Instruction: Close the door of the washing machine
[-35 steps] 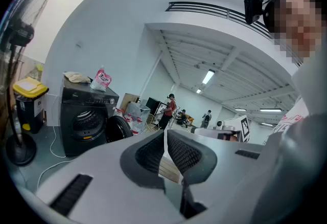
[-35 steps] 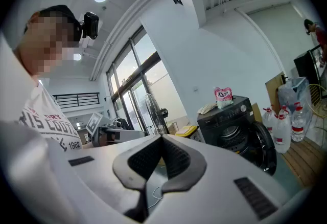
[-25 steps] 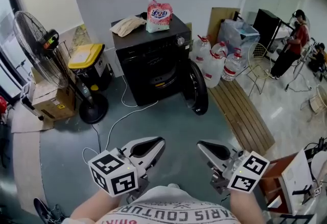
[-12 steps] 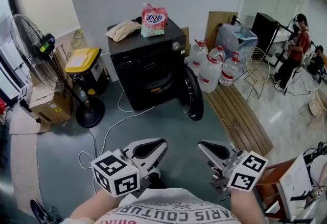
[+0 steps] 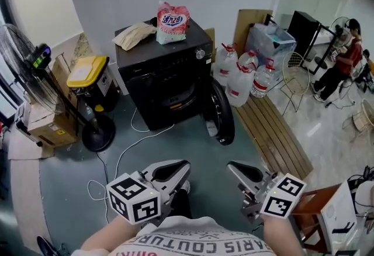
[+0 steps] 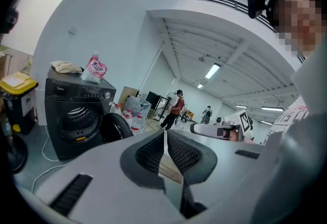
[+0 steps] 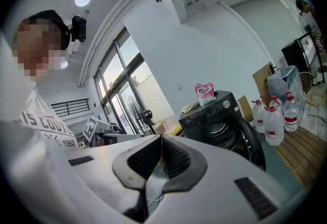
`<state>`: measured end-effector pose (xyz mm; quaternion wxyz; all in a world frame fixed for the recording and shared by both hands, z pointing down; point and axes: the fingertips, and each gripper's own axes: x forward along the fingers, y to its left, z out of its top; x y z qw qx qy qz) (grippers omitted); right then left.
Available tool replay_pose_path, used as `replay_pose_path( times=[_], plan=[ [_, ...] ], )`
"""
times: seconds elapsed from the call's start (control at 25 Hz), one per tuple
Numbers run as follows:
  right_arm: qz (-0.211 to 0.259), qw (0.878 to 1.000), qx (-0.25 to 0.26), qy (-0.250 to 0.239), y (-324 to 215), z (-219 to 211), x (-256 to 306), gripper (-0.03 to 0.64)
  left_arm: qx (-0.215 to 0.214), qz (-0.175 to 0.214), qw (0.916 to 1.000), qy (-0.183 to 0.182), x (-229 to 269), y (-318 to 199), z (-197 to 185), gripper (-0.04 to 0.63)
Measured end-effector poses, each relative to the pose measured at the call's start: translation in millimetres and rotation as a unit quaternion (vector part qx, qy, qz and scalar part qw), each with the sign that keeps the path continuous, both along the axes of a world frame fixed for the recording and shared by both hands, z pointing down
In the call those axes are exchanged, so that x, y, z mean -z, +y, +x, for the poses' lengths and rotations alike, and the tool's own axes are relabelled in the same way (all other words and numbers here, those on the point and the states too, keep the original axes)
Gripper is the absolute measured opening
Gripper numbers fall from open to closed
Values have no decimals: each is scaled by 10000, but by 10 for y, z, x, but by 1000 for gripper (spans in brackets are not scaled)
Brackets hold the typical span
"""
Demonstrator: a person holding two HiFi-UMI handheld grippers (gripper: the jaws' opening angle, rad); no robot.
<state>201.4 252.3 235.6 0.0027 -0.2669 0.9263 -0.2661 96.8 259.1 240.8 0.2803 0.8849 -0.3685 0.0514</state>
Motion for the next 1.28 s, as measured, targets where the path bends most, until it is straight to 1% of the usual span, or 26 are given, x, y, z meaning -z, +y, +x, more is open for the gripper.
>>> replay_pose_path(
  times=[0.2, 0.44, 0.56, 0.68, 0.8, 0.92, 1.12, 1.28],
  plan=[
    [-212, 9995, -252, 8, -635, -49, -196, 23, -113, -241, 9996, 91, -170, -673, -98, 43],
    [-566, 9960, -693, 66, -1437, -91, -541, 23, -292, -518, 9982, 58, -443, -1515, -306, 43],
    [-630, 9943, -852, 129, -1755, -106, -646, 23, -366, -679, 9970, 82, -588, -1864, -414, 43],
    [-628, 9922, -1041, 263, -2007, -90, -768, 23, -489, -757, 9959, 30, -746, -2134, -465, 43],
    [-647, 9891, -1224, 493, -2195, -18, -942, 24, -553, -892, 9945, -28, -922, -2330, -462, 43],
    [-729, 9853, -1304, 824, -2334, 106, -1162, 25, -553, -1095, 9924, -58, -1095, -2479, -434, 43],
    [-762, 9763, -1333, 1527, -2562, 408, -1569, 25, -478, -1351, 9895, -188, -1333, -2664, -378, 43],
    [-968, 9674, -1242, 1982, -2742, 645, -1952, 25, -330, -1588, 9862, -331, -1491, -2799, -338, 43]
  ],
)
